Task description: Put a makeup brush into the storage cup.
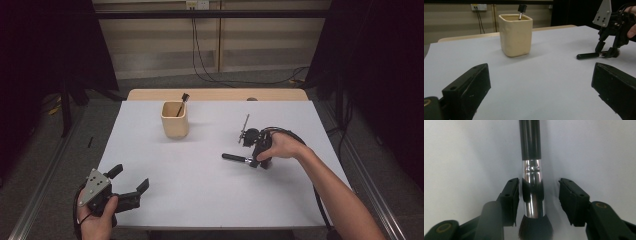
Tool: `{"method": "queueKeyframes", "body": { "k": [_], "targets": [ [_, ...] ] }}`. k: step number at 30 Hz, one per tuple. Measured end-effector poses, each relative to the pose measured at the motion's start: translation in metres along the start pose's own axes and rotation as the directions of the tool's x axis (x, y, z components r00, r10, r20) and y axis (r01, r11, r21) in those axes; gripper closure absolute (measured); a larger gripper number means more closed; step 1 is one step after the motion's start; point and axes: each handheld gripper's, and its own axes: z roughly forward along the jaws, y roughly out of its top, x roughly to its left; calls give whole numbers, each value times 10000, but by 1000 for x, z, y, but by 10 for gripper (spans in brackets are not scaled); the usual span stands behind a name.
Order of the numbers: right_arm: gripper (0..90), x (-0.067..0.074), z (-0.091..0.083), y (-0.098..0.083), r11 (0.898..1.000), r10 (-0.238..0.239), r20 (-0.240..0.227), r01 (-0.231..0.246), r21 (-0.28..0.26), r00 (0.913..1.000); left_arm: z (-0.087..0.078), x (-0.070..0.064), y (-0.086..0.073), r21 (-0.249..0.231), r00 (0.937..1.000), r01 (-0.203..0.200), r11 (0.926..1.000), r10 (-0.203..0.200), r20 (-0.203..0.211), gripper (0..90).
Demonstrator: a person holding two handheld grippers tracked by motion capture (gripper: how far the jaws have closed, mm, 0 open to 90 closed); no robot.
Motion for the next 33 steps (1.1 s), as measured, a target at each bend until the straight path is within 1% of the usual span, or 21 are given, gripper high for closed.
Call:
{"method": "queueKeyframes", "body": {
  "k": [1,2,5,6,8,10,12,16,18,19,20,22,25,28,30,33],
  "targets": [
    [531,1,1,1,9999,148,-4,-148,73,9999,0,0,0,44,10000,-43,10000,43,22,20],
    [540,0,1,1,9999,35,102,-37,112,9999,0,-1,0,23,10000,-32,10000,32,19,20],
    [561,2,1,1,9997,157,166,-160,189,9997,0,-1,0,23,10000,-75,10000,75,39,21],
    [563,1,2,2,9999,39,213,-42,160,9998,0,-1,0,27,10000,-81,10000,81,35,21],
    [566,3,2,3,9998,11,362,-19,219,9993,-1,0,0,63,10000,-86,9999,86,-4,20],
    [592,6,2,4,9992,-173,497,155,360,9986,-1,0,0,67,10000,-78,9999,78,-17,20],
    [621,7,3,4,9993,-215,449,200,328,9988,-1,0,0,44,10000,-78,10000,78,-5,20],
    [675,8,2,6,9987,-230,391,212,454,9990,-1,-1,0,21,10000,-90,10000,90,-4,21],
    [700,8,2,6,9987,-51,315,35,500,9995,-1,-1,1,-30,10000,-67,10000,67,28,21],
    [715,7,1,6,9989,-100,323,85,467,9994,-2,-1,1,-1,10000,-87,10000,87,19,21],
    [716,7,2,5,9993,-18,276,8,378,9996,-2,-1,1,-10,10000,-93,10000,93,27,20],
    [717,5,2,5,9992,-10,232,1,408,9997,-2,-1,1,-19,10000,-79,10000,79,16,21],
    [718,6,2,6,9988,71,288,-85,478,9996,-2,-1,1,-5,10000,-77,10000,77,14,21],
    [718,5,1,5,9993,49,279,-59,370,9996,-1,0,1,19,10000,-90,10000,90,26,21],
    [718,6,1,3,9996,84,301,-92,254,9995,-1,0,0,-42,10000,-50,10000,50,20,21],
    [718,6,0,1,9998,180,252,-183,102,9995,-1,0,0,-4,10000,-51,10000,51,21,21]
  ]
}}
